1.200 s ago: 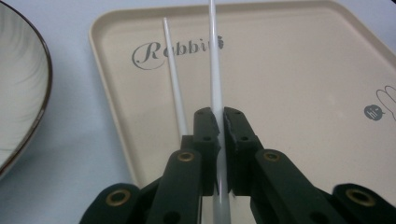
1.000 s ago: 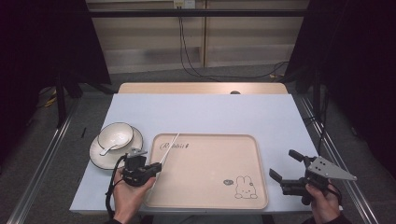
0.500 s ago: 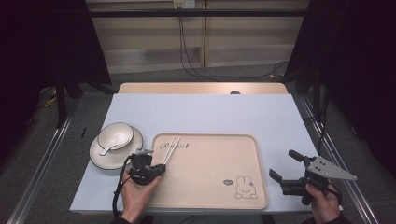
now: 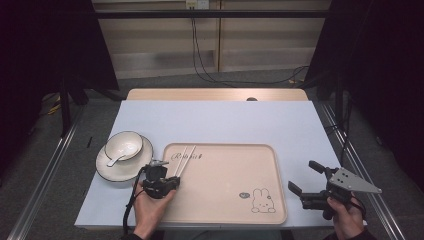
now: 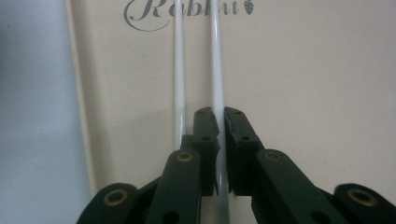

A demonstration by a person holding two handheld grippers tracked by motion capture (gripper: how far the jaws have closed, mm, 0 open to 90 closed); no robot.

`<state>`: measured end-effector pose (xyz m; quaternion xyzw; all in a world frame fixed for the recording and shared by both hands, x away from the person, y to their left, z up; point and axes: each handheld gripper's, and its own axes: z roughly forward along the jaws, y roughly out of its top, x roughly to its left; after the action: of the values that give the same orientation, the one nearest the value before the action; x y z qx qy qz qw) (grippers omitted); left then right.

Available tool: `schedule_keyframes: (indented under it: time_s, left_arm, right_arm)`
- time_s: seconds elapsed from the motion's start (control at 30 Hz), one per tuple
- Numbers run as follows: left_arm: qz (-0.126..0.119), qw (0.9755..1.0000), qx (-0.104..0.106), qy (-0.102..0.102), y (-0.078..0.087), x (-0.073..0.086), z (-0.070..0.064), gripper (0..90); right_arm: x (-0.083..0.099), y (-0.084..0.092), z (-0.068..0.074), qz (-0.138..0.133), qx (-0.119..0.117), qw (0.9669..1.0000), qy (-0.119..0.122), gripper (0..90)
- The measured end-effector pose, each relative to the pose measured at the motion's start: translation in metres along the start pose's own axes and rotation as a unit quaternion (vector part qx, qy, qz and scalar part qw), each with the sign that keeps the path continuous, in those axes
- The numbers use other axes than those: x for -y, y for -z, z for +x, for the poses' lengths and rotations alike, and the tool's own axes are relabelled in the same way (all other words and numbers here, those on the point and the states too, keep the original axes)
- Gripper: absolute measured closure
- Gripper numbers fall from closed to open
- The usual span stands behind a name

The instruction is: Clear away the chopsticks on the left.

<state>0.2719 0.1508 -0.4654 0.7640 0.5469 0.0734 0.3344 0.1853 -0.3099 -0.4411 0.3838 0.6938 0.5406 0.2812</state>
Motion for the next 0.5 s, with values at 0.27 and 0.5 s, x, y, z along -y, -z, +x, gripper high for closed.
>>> schedule_keyframes:
  time_s: [0.27, 0.5]
  left_arm:
    - [0.001, 1.0, 0.009, -0.004, -0.0002, -0.0011, 0.0014, 80.1]
    - [0.001, 0.9996, 0.014, -0.024, -0.0004, -0.0018, 0.0022, 79.3]
  right_arm:
    - [-0.0001, -0.0001, 0.0001, 0.0, 0.0, 1.0, 0.0, 0.6]
    - [-0.0001, -0.0001, 0.0, -0.001, 0.0, 1.0, -0.001, 0.6]
